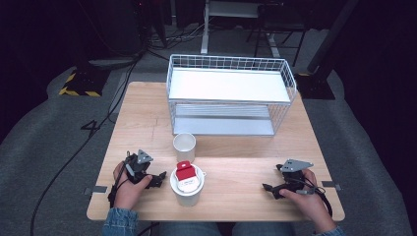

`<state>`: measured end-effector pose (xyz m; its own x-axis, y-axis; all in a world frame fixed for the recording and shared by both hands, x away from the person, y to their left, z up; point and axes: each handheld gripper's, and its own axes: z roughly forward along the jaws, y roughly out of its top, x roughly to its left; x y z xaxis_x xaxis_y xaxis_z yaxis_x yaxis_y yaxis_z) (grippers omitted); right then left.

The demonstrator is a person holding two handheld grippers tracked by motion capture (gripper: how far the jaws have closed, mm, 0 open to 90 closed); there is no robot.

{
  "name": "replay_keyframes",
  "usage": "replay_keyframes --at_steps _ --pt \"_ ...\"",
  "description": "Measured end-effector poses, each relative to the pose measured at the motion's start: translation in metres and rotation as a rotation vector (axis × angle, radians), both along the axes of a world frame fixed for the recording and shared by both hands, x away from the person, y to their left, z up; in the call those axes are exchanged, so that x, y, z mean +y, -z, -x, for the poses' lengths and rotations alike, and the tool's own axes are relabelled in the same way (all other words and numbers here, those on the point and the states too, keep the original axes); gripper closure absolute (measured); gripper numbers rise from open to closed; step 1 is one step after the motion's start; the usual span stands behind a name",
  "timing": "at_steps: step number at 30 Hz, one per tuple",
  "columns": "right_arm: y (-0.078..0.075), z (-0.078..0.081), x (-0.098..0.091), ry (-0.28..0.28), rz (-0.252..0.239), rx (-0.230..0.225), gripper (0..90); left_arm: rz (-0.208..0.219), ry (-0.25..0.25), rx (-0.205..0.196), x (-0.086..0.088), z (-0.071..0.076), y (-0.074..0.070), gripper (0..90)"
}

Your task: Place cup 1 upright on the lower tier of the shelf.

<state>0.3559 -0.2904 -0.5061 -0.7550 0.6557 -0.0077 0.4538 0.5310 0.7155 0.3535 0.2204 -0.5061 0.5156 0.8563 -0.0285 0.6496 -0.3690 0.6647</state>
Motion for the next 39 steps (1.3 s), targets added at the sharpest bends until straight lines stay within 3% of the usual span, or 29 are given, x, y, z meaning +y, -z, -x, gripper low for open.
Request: replay_keyframes --at_steps 14,23,24,29,30,39 --pt "0.000 0.005 0.003 0.075 0.001 0.002 3.8 0.000 -0.018 0.000 0.000 -0.001 0.000 0.3" --pt "-0.003 0.011 0.006 0.119 -0.020 -0.010 20.8 0.003 -0.009 -0.001 -0.001 -0.004 0.000 0.3" --pt "-0.004 0.011 0.007 0.109 -0.021 -0.006 24.2 0.002 -0.010 -0.001 -0.001 -0.004 0.000 0.3" --pt "-0.013 0.010 0.012 0.086 -0.051 -0.040 23.7 0.003 -0.009 -0.001 -0.001 -0.004 0.000 0.3" --pt "-0.021 0.009 0.017 0.066 -0.077 -0.051 23.7 0.003 -0.009 -0.001 -0.001 -0.004 0.000 0.3" --pt "-0.046 0.001 0.038 -0.020 -0.111 -0.087 24.0 0.001 -0.010 0.000 -0.001 -0.004 0.000 0.4"
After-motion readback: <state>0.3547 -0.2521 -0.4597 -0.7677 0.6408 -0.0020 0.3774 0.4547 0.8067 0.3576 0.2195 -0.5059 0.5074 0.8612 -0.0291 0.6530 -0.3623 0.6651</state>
